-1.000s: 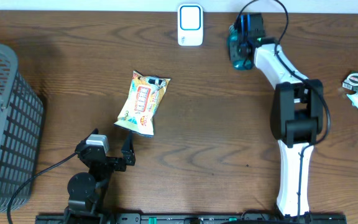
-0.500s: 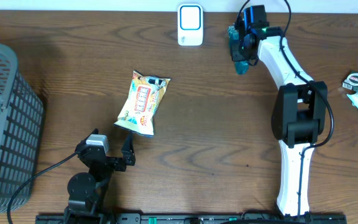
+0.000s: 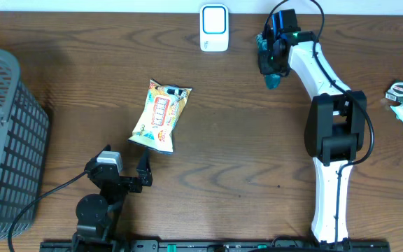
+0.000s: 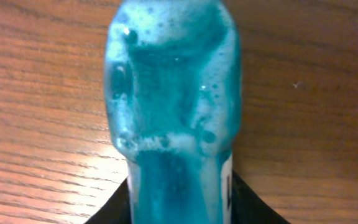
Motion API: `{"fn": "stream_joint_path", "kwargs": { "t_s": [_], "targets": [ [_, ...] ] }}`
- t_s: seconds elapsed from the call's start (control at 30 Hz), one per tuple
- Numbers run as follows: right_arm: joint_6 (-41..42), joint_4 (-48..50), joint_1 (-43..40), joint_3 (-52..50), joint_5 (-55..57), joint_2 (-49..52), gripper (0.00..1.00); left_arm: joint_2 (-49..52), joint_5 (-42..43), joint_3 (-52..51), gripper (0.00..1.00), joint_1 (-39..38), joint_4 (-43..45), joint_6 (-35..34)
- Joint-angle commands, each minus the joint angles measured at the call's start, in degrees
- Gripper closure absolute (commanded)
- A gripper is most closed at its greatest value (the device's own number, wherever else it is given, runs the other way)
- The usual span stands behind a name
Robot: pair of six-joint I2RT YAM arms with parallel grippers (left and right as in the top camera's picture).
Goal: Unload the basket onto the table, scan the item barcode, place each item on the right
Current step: 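Hold the Listerine bottle in front of the scanner window, then carry the Listerine bottle to the right edge and release it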
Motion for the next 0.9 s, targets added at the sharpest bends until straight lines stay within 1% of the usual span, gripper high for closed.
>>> {"fn": "stream_joint_path", "kwargs": {
  "t_s": [0.0, 0.03, 0.07, 0.2, 0.33, 0.37, 0.47, 0.6, 0.67, 0.73, 0.87],
  "targets": [
    [-0.26, -1.44, 0.48, -3.87, -0.57, 5.01, 0.87, -0.13, 0.33, -0.94, 0.02, 0.24, -1.36, 0.55],
    [-0.26, -1.99, 0.48, -3.89, -0.55, 5.01, 0.95, -0.13, 0.33, -0.94, 0.02, 0.24, -1.36, 0.57],
    [-0.26, -2.51, 0.48, -3.87, -0.55, 4.98, 0.99, -0.13, 0.33, -0.94, 0.02, 0.24, -1.36, 0.57],
    [-0.48, -6.32, 0.5, -2.49, -0.61, 3.74, 0.99, -0.13, 0.33, -0.94, 0.02, 0.24, -1.36, 0.57],
    [-5.62, -9.4, 0.46, -1.95, -3.32, -0.09, 0.99, -0.13, 0.33, -0.94, 0.02, 0.24, -1.36, 0.55],
    [-8.07, -10.38, 0.44, -1.95, -5.57, -1.53, 0.99, -0.13, 0.33, -0.94, 0.02, 0.24, -1.36, 0.55],
    [-19.12, -15.43, -0.26, -1.95, -15.47, -5.9, 0.99, -0.13, 0.33, -0.94, 0.02, 0.24, -1.36, 0.57],
    [-29.73, -23.45, -2.03, -1.95, -26.16, -9.7, 0.99, -0.13, 0.33, -0.94, 0.02, 0.24, -1.36, 0.55],
    [-33.53, -26.01, -3.08, -1.95, -29.88, -10.75, 0.99, -0.13, 0.33, -0.94, 0.02, 0.24, -1.36, 0.57],
    [-34.84, -27.23, -4.02, -1.95, -30.82, -11.26, 0.99, -0.13, 0.33, -0.94, 0.02, 0.24, -1.36, 0.55],
    [-34.84, -28.17, -5.18, -1.95, -30.77, -11.32, 0.99, -0.13, 0.33, -0.94, 0.02, 0.24, -1.36, 0.57]
  ]
}}
